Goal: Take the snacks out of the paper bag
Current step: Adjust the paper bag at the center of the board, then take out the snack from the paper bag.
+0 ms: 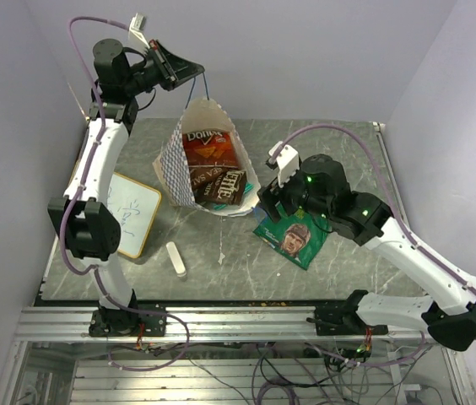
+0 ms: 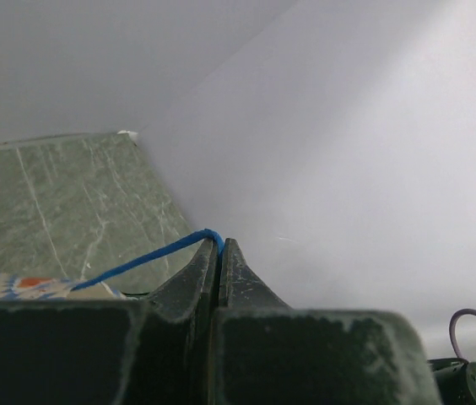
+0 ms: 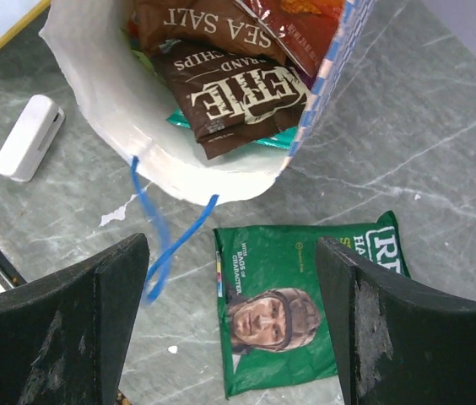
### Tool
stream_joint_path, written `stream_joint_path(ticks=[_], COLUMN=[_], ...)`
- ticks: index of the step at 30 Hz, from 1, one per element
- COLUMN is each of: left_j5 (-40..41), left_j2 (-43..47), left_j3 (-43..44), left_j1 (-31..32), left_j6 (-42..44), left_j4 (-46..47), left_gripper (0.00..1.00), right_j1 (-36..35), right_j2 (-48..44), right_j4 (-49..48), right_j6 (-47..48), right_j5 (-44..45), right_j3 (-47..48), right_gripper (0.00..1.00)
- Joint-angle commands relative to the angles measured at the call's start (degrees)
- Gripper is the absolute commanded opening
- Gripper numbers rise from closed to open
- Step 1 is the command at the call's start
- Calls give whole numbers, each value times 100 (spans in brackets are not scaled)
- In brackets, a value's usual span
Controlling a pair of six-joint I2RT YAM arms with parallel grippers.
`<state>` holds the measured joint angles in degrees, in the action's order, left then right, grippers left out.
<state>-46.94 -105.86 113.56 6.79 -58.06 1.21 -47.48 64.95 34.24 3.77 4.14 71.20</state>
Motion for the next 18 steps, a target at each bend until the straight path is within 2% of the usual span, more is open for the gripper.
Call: stream_joint_path(ticks=[1, 5, 11, 18], left_j5=[-181, -175, -166, -140], left_j2=[776, 1234, 1589, 1690], left_j3=[-433, -956, -1276, -1274], left_j1=[-37, -37, -28, -28], left_j6=[-258, -226, -9, 362], left_j4=[1187, 1136, 721, 116], left_gripper=[7, 7, 7, 7], right_j1=[-27, -24, -34, -86], right_j2=[-181, -113, 207, 1171], right_j4=[168, 178, -677, -1533], right_j6=[666, 1776, 3465, 4617], right_j5=[-151, -654, -1630, -2085], right_j3=[359, 508, 395, 434], right_gripper=[80, 78, 76, 68])
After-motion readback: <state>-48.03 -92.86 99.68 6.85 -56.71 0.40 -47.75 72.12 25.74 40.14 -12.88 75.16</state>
